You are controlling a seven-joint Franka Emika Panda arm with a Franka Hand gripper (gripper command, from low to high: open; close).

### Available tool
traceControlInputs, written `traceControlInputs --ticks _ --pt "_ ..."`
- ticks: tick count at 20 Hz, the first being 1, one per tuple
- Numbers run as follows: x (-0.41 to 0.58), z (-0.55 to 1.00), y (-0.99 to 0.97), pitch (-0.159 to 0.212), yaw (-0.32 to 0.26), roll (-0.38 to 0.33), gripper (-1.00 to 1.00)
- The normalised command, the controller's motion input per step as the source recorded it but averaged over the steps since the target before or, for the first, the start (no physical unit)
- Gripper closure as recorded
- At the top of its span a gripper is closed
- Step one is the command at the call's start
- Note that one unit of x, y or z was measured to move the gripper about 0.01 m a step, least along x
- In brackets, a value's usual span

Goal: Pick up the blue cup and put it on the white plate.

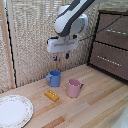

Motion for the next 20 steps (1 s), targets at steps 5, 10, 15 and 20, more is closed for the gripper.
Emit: traceControlInputs --ticks 5,10,15,20 --pt "0.399 -0.3 0.0 0.112 0.004 -0.001 -1.0" --pt "0.453 -0.26 -0.16 0.027 0.052 0.0 -1.0" --pt "0.18 -0.35 -0.3 0.094 0.077 0.0 -1.0" --pt "0.071 -0.32 -0.21 0.087 0.058 -0.001 -1.0"
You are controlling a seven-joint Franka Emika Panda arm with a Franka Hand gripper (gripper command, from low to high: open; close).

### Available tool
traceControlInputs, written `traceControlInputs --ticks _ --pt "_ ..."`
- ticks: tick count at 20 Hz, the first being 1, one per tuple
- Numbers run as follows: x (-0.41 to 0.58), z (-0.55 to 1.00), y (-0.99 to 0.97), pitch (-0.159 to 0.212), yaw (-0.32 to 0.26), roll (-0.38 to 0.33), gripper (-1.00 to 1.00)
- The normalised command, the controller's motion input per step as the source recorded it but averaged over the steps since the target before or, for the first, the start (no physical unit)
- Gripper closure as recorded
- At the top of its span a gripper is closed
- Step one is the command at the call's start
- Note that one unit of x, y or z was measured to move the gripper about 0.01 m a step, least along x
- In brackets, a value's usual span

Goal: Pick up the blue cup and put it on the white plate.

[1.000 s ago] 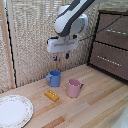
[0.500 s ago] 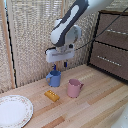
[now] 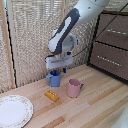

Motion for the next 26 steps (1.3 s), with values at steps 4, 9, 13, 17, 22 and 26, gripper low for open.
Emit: traceControlInputs --ticks 4,9,13,17,22,26 --pt "0.244 -0.23 -0.13 0.0 0.051 0.0 1.0" --pt "0.005 -0.01 0.0 0.002 0.0 0.0 1.0" --pt "-0.015 0.01 0.0 -0.005 0.0 0.0 1.0" --pt "-0.107 0.12 0.04 -0.065 0.0 0.0 1.0" --pt "-0.097 0.17 0.17 -0.011 0.0 0.006 1.0" --pt "-0.071 0.2 0.11 0.006 0.059 0.071 1.0"
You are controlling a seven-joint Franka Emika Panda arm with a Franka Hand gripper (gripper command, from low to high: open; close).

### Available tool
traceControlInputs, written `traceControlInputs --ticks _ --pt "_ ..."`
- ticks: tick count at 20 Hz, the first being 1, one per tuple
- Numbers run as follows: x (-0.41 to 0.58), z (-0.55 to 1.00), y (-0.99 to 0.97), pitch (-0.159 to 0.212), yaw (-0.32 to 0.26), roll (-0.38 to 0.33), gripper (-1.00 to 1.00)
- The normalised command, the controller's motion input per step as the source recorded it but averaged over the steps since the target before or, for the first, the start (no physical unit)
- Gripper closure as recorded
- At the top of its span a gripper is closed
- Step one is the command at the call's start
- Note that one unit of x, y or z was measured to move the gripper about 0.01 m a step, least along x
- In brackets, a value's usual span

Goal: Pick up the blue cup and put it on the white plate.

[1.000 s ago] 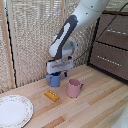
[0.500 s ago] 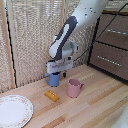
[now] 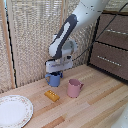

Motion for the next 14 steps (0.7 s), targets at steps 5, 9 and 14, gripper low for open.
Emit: traceControlInputs --ticks 5,9,14 --pt "0.001 0.59 0.09 0.042 0.031 0.143 1.0" --pt "0.241 0.8 0.11 0.026 0.078 0.136 1.0" --pt "0.349 0.82 0.44 0.092 0.087 0.103 1.0"
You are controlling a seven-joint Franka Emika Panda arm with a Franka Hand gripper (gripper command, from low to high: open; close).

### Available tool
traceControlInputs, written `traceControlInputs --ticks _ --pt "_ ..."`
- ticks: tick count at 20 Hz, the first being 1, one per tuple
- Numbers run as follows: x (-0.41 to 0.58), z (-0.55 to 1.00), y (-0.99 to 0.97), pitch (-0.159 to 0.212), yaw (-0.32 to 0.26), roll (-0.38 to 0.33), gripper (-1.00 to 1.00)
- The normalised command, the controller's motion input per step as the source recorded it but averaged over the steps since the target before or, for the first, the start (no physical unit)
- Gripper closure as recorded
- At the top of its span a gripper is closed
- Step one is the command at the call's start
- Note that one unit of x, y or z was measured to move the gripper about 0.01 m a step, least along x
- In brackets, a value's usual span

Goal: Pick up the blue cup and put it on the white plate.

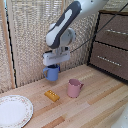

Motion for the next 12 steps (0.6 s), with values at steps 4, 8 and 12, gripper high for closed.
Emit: traceControlInputs --ticks 4,8,12 --pt "0.136 0.77 0.79 0.07 0.005 0.089 1.0" --pt "0.067 0.65 0.86 0.057 0.002 0.042 1.0" --pt "0.034 0.47 0.92 0.052 0.0 0.0 1.0"
